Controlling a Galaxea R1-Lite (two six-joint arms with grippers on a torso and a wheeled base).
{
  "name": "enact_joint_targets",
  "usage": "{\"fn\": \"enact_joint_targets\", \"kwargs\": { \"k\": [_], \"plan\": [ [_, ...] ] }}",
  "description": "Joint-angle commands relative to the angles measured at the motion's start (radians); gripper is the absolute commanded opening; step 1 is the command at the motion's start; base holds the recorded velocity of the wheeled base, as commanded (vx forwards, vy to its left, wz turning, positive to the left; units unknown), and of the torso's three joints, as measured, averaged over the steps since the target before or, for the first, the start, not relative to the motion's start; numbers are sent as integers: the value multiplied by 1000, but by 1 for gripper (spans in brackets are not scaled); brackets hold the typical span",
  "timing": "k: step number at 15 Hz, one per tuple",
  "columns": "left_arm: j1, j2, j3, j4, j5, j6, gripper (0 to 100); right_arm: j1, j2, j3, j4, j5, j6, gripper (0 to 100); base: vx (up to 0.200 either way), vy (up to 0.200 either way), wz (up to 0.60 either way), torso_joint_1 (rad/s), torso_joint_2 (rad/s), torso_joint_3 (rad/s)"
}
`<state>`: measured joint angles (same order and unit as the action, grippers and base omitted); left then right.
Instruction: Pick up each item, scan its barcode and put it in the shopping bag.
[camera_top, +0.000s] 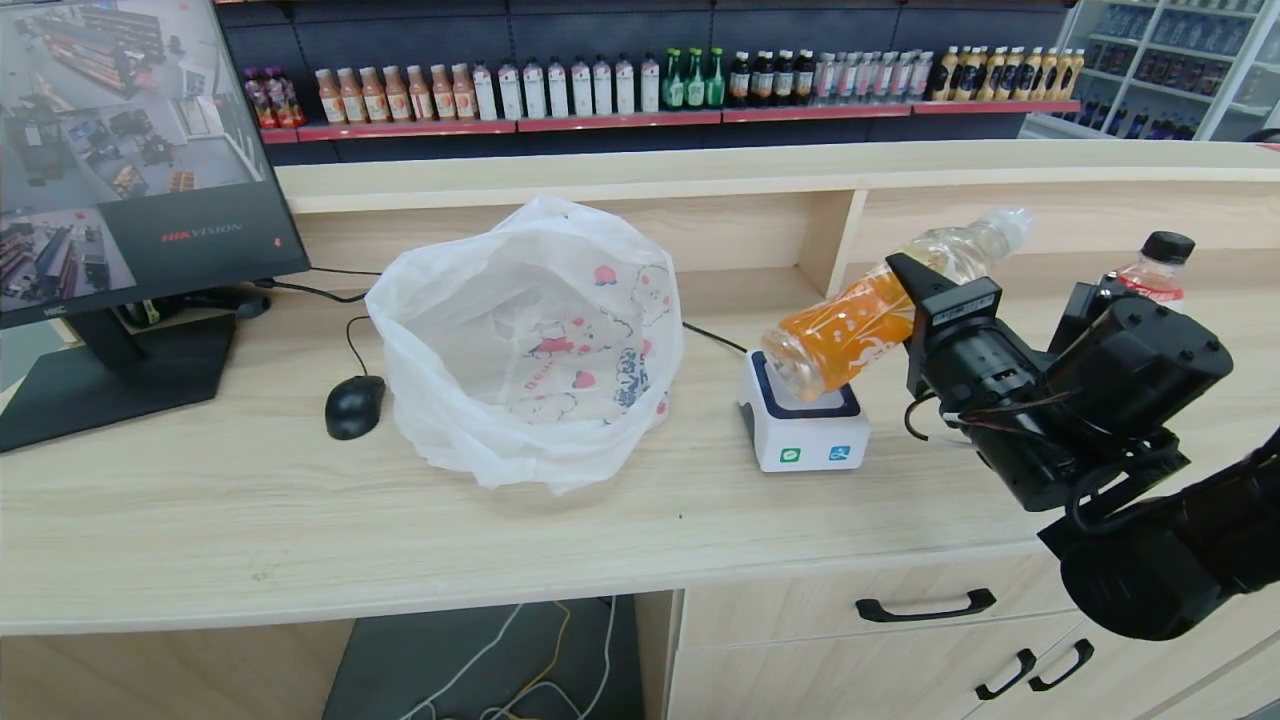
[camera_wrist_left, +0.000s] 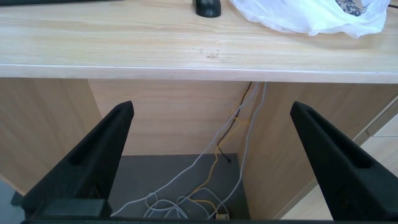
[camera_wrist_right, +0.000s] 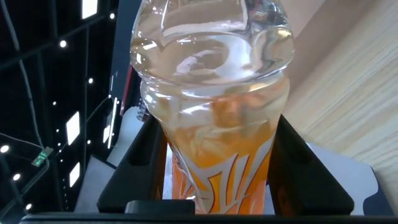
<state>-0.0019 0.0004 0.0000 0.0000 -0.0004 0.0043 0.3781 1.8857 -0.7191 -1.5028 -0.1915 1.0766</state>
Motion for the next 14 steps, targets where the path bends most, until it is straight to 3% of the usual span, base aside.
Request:
{"fn": "enact_joint_targets", "kwargs": {
  "k": [1,10,14],
  "plan": [
    [0,0,0,0,0,0,100,1,-2,0,-1,0,0,0,0,0,0,0,0,0],
    [0,0,0,0,0,0,100,2,-28,-17,3,3,-17,0,0,0,0,0,0,0],
    [0,0,0,0,0,0,100,8,-94,-33,7,12,-145,0,0,0,0,0,0,0]
  ]
}}
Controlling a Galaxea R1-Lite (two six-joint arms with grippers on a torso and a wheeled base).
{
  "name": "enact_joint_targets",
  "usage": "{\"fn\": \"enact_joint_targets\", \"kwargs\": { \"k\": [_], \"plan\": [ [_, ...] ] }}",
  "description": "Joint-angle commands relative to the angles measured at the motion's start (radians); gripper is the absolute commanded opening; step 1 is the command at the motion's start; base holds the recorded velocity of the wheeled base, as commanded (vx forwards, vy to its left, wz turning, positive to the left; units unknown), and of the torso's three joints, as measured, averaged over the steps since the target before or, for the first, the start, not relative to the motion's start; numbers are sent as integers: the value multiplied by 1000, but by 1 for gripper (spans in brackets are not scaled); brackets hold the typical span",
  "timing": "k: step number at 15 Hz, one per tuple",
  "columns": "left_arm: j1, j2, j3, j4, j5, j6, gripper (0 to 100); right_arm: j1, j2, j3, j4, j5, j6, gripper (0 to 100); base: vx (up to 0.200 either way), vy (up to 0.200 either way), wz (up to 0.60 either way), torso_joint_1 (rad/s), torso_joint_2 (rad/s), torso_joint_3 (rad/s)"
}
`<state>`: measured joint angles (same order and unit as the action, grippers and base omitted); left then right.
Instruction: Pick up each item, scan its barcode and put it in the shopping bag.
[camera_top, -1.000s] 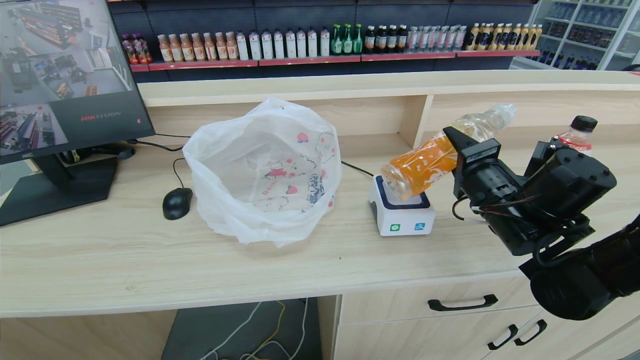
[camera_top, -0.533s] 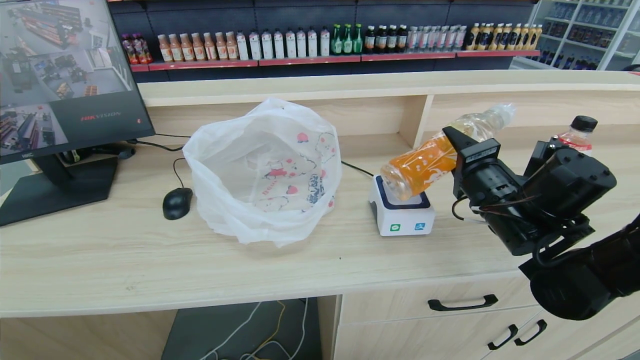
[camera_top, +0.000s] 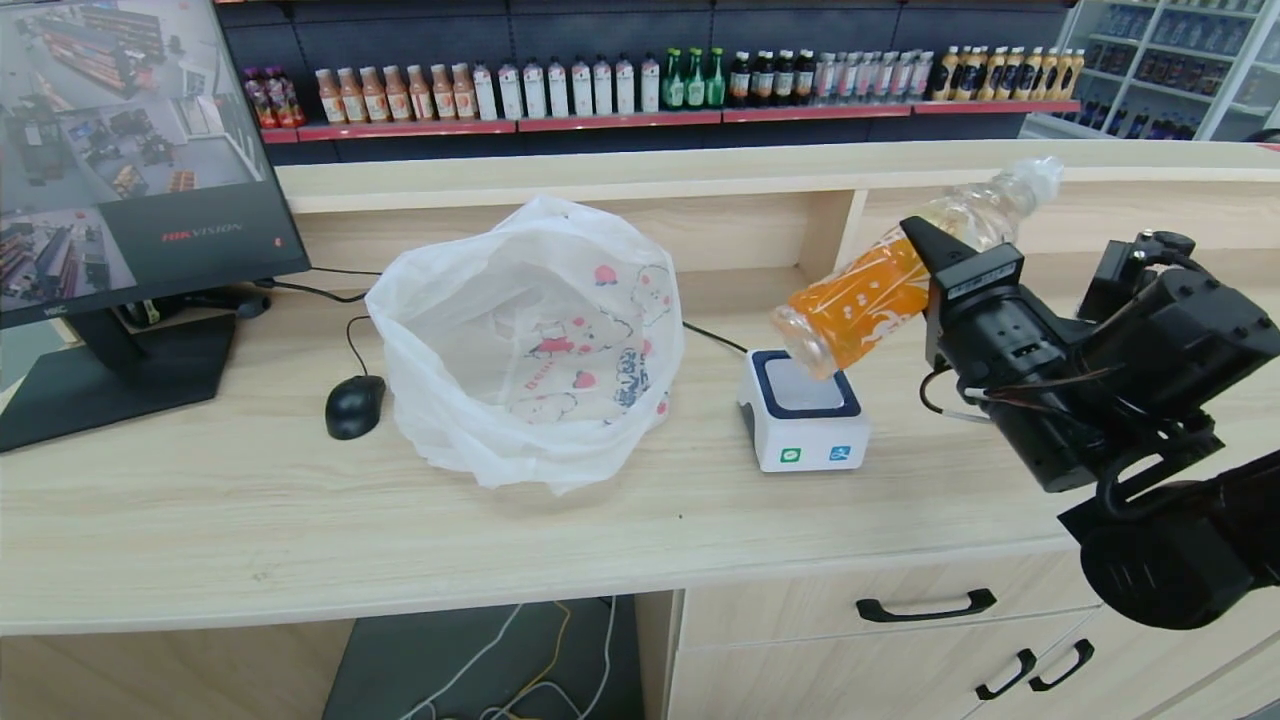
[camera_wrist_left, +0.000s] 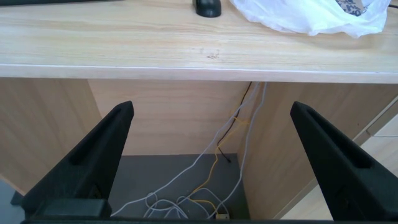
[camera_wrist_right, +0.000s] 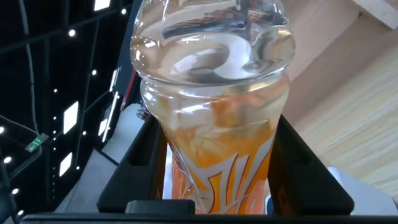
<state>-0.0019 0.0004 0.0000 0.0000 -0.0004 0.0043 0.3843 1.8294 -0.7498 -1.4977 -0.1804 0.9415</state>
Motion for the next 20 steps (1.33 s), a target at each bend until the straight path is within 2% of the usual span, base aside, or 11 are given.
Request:
{"fn": "enact_joint_targets", "kwargs": {
  "k": [1,3,6,11,14,19,20],
  "plan": [
    [0,0,0,0,0,0,100,2,-61,3,20,-1,-50,0,0,0,0,0,0,0],
    [0,0,0,0,0,0,100,2,-93,-3,62,-4,-112,0,0,0,0,0,0,0],
    [0,0,0,0,0,0,100,56,-173,4,86,-7,-277,0,0,0,0,0,0,0],
    [0,0,0,0,0,0,100,148,-245,75,79,-16,-621,0,0,0,0,0,0,0],
    [0,0,0,0,-1,2,100,148,-257,136,28,-17,-727,0,0,0,0,0,0,0],
    [0,0,0,0,-1,2,100,159,-262,158,25,-8,-951,0,0,0,0,0,0,0],
    [0,0,0,0,-1,0,100,173,-257,173,19,-11,-952,0,0,0,0,0,0,0]
  ]
}}
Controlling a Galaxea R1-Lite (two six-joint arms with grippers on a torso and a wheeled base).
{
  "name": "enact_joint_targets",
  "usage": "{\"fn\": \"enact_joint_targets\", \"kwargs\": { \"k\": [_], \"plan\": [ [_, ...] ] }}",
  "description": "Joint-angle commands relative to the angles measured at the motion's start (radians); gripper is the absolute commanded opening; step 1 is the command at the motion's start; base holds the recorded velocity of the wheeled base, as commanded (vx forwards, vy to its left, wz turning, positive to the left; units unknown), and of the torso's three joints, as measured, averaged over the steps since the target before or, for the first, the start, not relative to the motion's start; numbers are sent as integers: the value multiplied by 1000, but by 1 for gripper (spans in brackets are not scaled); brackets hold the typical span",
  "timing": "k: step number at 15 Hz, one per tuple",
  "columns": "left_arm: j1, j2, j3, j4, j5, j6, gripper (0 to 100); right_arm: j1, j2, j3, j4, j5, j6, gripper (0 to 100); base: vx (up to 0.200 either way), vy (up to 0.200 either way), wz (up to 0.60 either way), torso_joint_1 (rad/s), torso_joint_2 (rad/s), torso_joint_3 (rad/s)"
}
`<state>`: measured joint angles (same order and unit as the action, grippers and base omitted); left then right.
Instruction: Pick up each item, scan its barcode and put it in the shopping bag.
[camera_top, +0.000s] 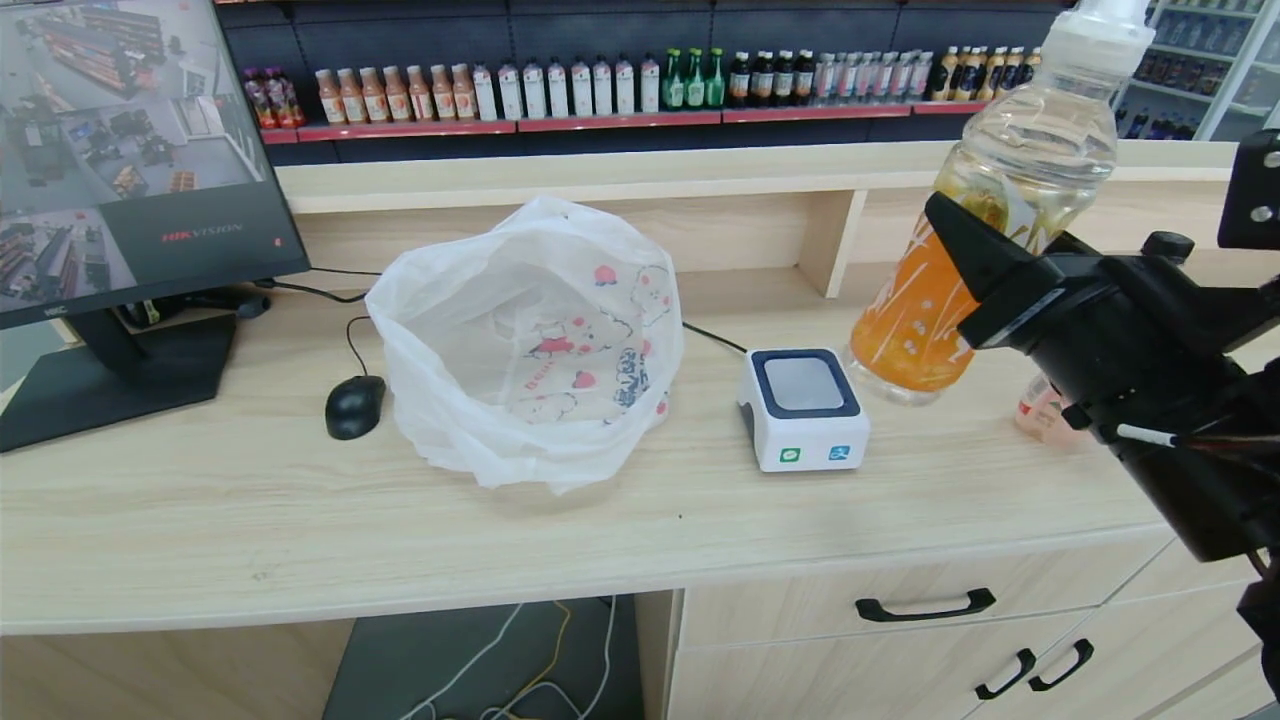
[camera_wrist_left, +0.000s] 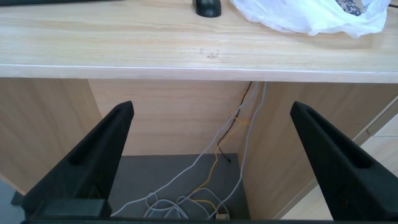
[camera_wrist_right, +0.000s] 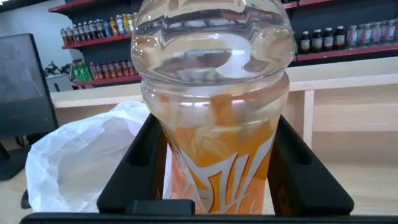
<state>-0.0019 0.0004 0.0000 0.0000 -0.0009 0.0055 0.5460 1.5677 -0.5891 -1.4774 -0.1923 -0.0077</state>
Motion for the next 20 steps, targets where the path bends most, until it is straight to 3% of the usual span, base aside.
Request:
{"fn": "enact_joint_targets", "kwargs": {
  "k": [1,7,20],
  "plan": [
    [0,0,0,0,1,1,100,12,8,25,-15,1,-6,0,0,0,0,0,0,0],
    [0,0,0,0,-1,-1,100,-26,2,11,-30,-4,-15,0,0,0,0,0,0,0],
    [0,0,0,0,1,-2,100,-26,11,9,-34,-4,-15,0,0,200,0,3,2,4]
  ]
}}
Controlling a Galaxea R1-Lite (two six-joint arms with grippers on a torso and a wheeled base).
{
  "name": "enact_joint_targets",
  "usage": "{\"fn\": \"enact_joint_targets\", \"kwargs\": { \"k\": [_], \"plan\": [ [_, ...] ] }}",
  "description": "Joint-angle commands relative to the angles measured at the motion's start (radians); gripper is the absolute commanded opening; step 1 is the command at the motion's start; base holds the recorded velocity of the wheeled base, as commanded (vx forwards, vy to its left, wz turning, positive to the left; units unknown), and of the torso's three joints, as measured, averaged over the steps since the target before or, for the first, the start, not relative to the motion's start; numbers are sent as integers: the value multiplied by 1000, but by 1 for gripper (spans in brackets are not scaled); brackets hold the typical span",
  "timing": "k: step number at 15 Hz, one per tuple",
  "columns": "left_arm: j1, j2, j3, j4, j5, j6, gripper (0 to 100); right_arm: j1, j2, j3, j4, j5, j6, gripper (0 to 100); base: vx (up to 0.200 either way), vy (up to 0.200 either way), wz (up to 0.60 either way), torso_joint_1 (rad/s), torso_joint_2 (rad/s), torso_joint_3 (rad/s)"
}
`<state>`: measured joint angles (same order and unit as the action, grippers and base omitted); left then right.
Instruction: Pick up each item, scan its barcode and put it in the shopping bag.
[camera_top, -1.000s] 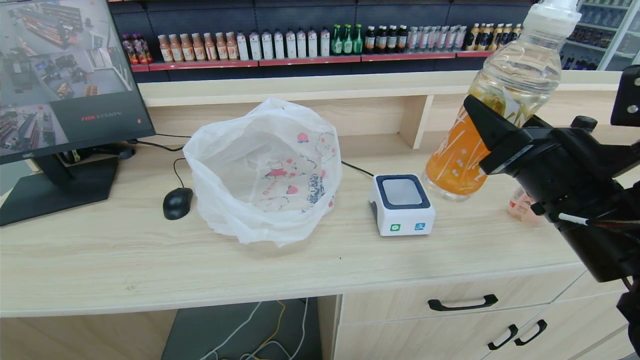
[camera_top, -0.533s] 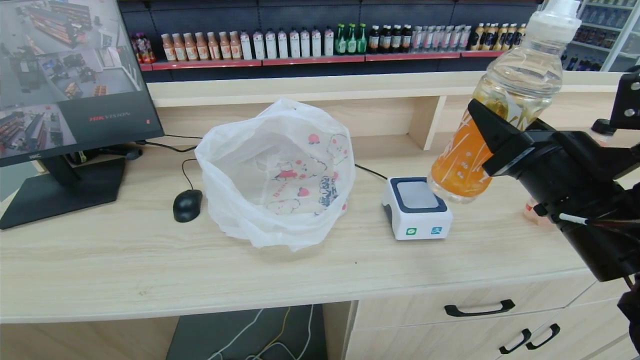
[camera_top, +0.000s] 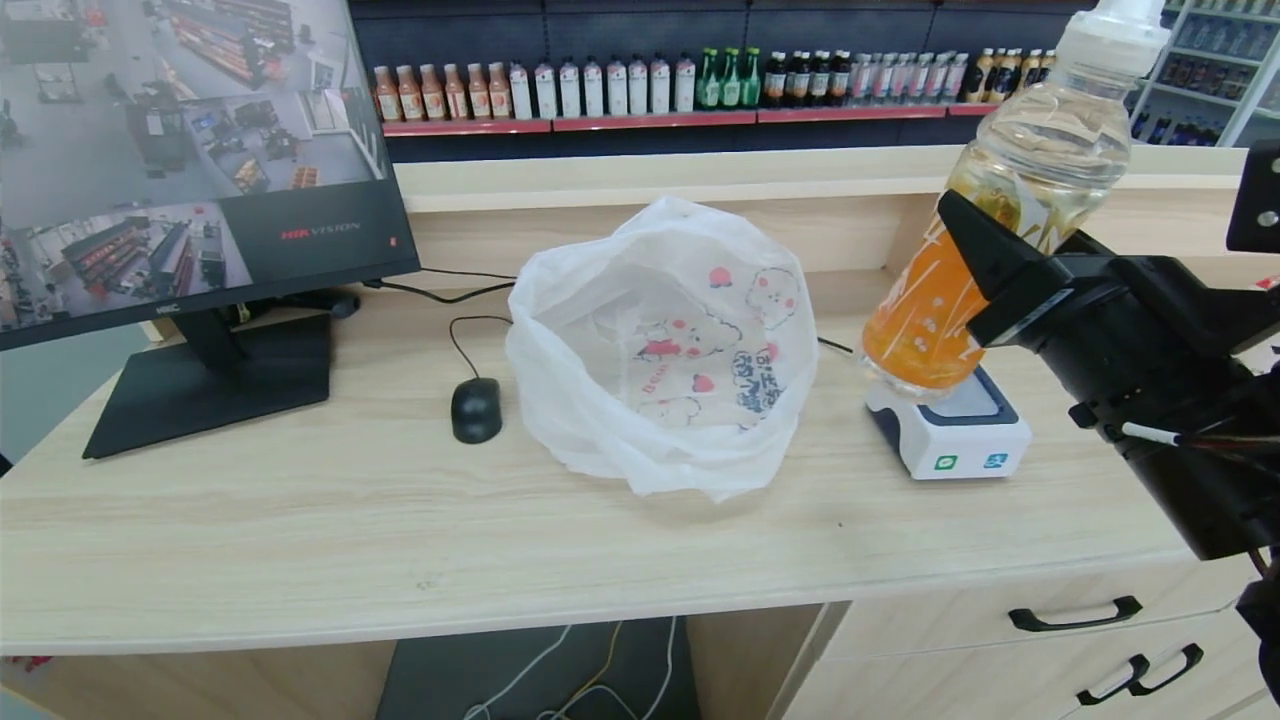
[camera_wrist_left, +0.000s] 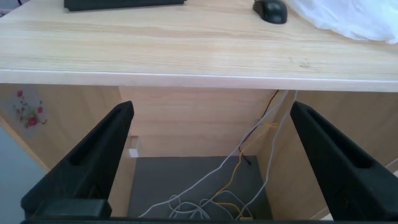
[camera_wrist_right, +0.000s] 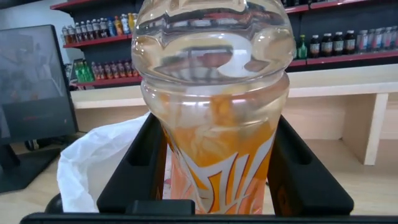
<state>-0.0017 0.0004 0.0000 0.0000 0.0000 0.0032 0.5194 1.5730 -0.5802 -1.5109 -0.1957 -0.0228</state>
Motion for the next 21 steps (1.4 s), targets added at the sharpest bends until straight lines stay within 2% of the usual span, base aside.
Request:
{"fn": "enact_joint_targets", "kwargs": {
  "k": [1,5,11,16,19,21],
  "plan": [
    [0,0,0,0,0,0,100,1,5,0,0,1,0,0,0,200,0,2,2,2],
    [0,0,0,0,-2,1,100,1,12,-1,0,-1,0,0,0,200,0,5,1,1],
    [0,0,0,0,-2,1,100,8,42,-20,0,2,-2,0,0,0,0,0,0,0],
    [0,0,0,0,0,1,100,114,94,-32,12,9,-20,0,0,0,0,0,0,0],
    [0,0,0,0,-2,1,100,111,145,-121,112,12,-17,0,0,0,0,0,0,0],
    [0,0,0,0,-2,1,100,83,194,-270,205,9,-29,0,0,0,0,0,0,0]
  ]
}}
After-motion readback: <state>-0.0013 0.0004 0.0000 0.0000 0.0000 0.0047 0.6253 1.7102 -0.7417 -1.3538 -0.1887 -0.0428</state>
